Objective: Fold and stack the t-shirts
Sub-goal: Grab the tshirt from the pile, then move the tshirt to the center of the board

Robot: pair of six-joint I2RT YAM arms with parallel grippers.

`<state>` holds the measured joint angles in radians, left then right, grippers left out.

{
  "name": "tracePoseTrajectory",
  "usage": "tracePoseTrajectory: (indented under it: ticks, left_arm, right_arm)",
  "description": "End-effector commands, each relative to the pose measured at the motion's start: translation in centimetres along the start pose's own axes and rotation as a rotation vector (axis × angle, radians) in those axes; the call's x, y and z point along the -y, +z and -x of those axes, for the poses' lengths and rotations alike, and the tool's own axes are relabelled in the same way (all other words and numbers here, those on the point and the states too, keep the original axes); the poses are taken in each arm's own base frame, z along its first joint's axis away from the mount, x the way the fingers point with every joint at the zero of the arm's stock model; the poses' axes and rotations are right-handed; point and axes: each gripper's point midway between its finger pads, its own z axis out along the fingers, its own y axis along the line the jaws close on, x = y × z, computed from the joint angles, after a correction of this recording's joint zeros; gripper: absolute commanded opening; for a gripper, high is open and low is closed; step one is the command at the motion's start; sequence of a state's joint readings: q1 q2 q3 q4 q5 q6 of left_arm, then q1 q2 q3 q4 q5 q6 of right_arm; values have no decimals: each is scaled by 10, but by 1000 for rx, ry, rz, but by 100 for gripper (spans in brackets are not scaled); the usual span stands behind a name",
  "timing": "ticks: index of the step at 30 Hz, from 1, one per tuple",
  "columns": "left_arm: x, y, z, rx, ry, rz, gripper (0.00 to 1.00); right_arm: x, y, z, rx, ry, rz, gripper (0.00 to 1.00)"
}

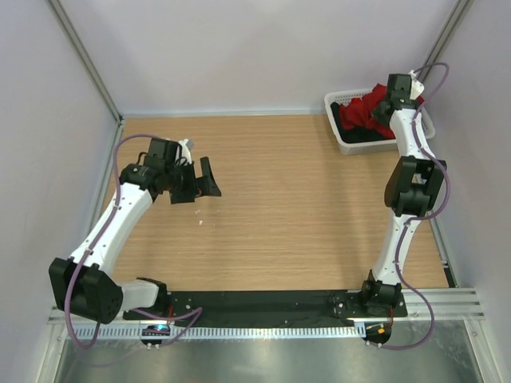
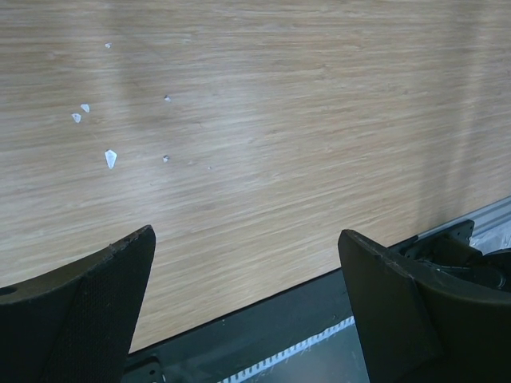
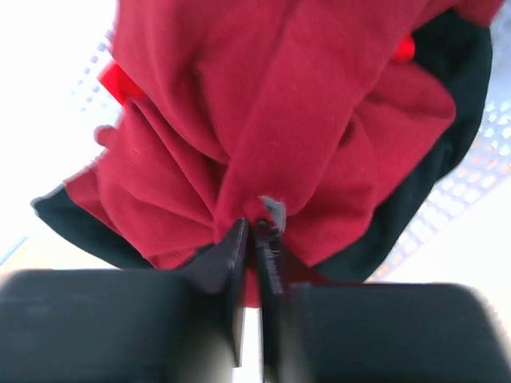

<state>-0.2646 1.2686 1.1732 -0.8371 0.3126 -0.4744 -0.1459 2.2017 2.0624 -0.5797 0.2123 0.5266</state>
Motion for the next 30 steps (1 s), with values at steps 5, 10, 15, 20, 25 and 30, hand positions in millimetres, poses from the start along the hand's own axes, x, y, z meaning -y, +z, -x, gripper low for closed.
tracePoseTrajectory:
  ticks: [5,10,15,20,25,30]
  left_arm:
    - [6,-7,22,66,21,-14,96]
    - [8,-17,24,81,34,-33,96]
    - [14,-23,19,90,53,-81,96]
    - [17,-25,13,102,35,-111,97]
    - [17,-26,8,103,19,-119,97]
    - [16,-31,6,118,3,-113,97]
  right_arm:
    - [-27,-42,95,256,3,60,1]
    - [-66,-158,178,511,58,223,1]
    - [-77,-295,223,696,101,324,1]
    - [-61,-444,238,851,128,477,1]
    - [-51,-505,200,780,113,617,1]
    - [-86,-510,99,432,88,915,1]
